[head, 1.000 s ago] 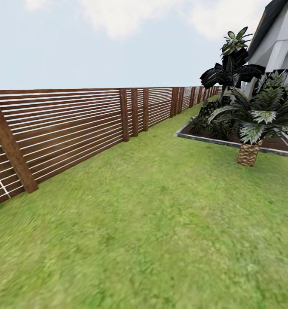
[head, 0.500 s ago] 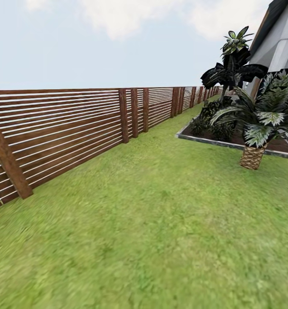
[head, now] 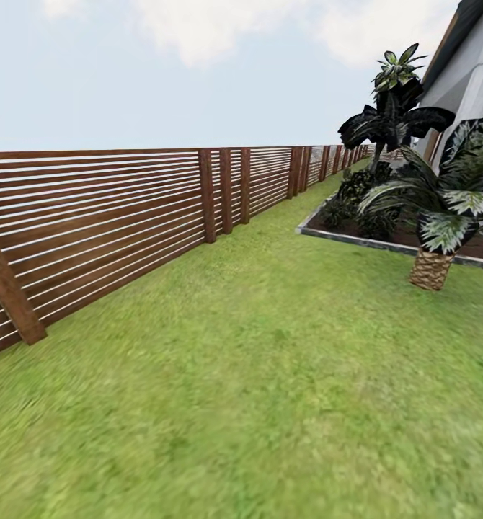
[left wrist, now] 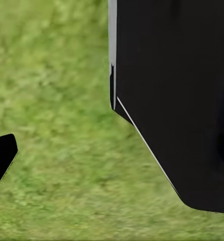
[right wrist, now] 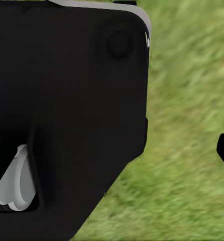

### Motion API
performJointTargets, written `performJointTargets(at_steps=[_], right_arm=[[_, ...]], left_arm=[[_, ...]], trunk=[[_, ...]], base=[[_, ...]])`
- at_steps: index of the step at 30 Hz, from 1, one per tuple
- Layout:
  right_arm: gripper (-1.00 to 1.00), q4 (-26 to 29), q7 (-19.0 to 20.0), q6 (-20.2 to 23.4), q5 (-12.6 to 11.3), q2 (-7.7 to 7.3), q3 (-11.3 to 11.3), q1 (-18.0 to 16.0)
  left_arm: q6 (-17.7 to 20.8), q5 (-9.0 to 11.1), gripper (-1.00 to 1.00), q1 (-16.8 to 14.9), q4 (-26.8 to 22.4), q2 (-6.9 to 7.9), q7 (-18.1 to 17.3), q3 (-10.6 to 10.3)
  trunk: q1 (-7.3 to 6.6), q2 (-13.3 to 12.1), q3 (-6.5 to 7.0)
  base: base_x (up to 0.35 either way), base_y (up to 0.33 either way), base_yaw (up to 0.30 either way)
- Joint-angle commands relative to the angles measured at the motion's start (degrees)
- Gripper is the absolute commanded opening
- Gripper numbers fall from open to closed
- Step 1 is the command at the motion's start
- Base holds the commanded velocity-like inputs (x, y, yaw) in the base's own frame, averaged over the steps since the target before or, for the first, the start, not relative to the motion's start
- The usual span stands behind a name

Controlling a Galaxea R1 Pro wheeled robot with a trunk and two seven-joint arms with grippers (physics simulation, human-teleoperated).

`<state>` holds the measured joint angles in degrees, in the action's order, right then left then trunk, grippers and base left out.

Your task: Take the three Easter eggs out of the wicker basket on the lawn in the garden, then place them on the lawn next to a single tree (choose any tree) so that all three eggs are next to the same tree and none are left in the basket.

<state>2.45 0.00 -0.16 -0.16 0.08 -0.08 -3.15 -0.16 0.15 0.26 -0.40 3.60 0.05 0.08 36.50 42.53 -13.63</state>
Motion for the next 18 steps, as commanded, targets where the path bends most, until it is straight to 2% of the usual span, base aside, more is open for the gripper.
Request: performJointTargets(at_steps=[1, 18], right_arm=[[1.00, 0.0, 0.0, 0.0, 0.0, 0.00, 0.0, 0.0], [1.00, 0.0, 0.0, 0.0, 0.0, 0.00, 0.0, 0.0]], left_arm=[[0.0, 0.0, 1.00, 0.0, 0.0, 0.00, 0.0, 0.0], [0.0, 0.0, 1.00, 0.0, 0.0, 0.01, 0.0, 0.0]], trunk=[[0.04, 0.0, -0.06], [0.04, 0.0, -0.06]], base=[[0.326, 0.094, 0.000], [0.326, 0.113, 0.000]])
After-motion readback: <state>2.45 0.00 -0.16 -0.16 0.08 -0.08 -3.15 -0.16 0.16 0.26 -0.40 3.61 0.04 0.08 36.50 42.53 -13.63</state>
